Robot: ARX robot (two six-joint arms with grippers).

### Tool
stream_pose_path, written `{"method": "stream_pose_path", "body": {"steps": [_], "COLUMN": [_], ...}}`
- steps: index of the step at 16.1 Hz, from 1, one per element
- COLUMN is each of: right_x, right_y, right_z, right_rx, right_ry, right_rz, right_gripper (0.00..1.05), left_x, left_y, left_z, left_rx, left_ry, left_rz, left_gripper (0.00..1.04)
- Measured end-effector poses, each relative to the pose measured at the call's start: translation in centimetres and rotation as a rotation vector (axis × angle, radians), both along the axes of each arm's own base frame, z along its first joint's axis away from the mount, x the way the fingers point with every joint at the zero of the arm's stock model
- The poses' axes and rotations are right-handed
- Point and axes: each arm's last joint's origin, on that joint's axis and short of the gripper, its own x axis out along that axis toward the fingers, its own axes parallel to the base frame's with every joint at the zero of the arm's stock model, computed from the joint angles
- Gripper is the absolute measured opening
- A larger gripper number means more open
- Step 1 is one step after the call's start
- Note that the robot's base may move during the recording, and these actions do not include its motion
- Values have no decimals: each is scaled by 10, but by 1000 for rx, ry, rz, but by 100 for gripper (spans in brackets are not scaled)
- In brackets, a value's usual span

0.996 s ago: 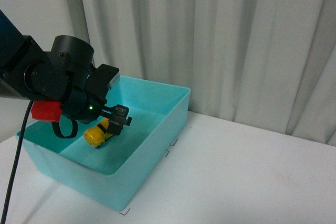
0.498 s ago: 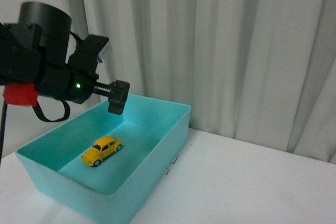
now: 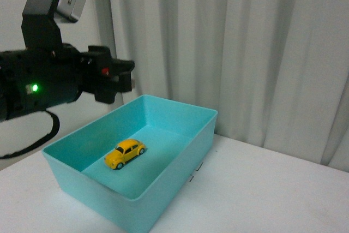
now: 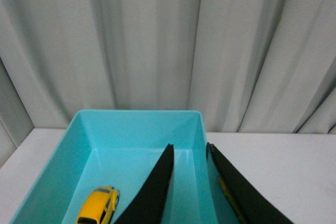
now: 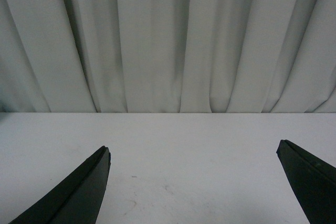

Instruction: Wind up and store yellow beetle toy

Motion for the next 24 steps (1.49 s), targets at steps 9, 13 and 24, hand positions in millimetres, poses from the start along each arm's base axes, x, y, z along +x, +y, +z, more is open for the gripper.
{"method": "stream_pose_path", "body": {"steps": [9, 13, 24], "right_x": [0, 0, 0], "right_y": [0, 0, 0], "right_z": [0, 0, 0], "right_rx": [0, 0, 0], "right_ry": [0, 0, 0], "right_rz": [0, 0, 0], "right_gripper": [98, 98, 98], "left_x": [-59, -67, -93], "left_y": [-21, -21, -21], "left_z": [-25, -28, -33], "left_rx": [-3, -3, -3], "left_ry": [-23, -23, -42], "left_rz": [-1, -1, -1], "left_gripper": [2, 2, 2]}}
